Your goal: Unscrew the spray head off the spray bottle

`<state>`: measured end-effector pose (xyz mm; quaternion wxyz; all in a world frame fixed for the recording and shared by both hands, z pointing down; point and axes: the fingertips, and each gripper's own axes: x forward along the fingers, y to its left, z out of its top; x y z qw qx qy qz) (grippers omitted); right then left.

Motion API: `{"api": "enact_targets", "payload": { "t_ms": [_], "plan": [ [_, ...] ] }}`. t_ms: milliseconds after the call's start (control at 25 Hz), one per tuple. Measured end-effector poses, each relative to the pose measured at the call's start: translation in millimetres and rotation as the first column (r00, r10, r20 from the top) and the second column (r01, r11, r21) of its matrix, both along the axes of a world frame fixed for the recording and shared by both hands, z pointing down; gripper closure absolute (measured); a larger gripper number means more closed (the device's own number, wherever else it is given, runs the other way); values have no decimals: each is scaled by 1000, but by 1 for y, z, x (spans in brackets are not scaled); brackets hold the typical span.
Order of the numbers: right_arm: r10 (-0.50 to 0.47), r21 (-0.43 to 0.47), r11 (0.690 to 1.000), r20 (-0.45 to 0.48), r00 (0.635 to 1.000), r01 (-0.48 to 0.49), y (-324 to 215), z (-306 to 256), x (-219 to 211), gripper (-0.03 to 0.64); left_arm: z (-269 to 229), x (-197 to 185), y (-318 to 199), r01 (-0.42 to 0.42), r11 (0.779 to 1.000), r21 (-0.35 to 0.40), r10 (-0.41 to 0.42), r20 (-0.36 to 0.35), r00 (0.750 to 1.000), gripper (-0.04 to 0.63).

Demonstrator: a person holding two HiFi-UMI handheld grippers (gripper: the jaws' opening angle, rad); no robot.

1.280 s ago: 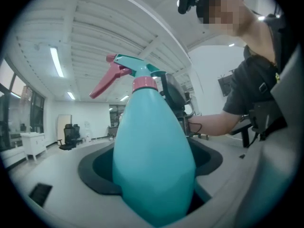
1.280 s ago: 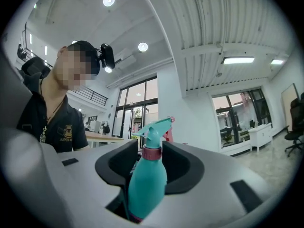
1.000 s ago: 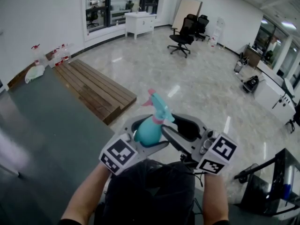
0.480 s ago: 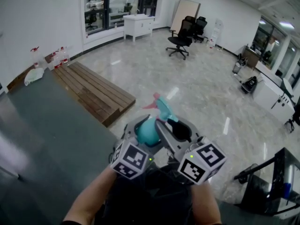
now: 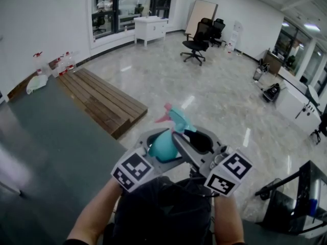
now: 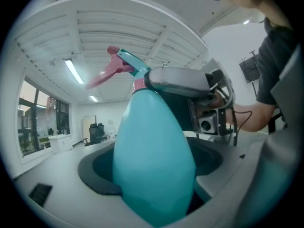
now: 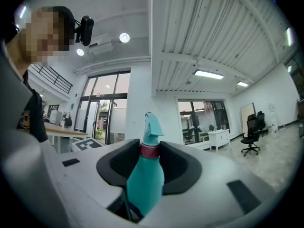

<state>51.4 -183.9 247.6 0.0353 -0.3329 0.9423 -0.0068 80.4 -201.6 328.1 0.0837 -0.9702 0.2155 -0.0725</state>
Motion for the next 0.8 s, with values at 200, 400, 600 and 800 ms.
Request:
{"api": "enact_targets", "payload": {
  "t_ms": [200, 400, 600, 800],
  "plan": [
    [-155, 42, 987, 9, 988, 154, 16, -1, -2, 482, -2, 2, 22, -165, 986, -37, 164, -40, 986, 170],
    [-341, 81, 937, 6, 940, 339, 38, -3, 1, 482, -5, 8, 50, -318, 947, -47, 315, -63, 947, 170],
    [-354, 106, 930, 6, 935, 352, 44, -8, -1, 461, -8, 5, 56, -364, 931, -22, 361, -86, 929, 170],
    [-228, 66, 972, 16, 974, 226, 27, -5, 2, 423, -9, -5, 19, -153, 988, -12, 151, -87, 985, 170]
  ]
}}
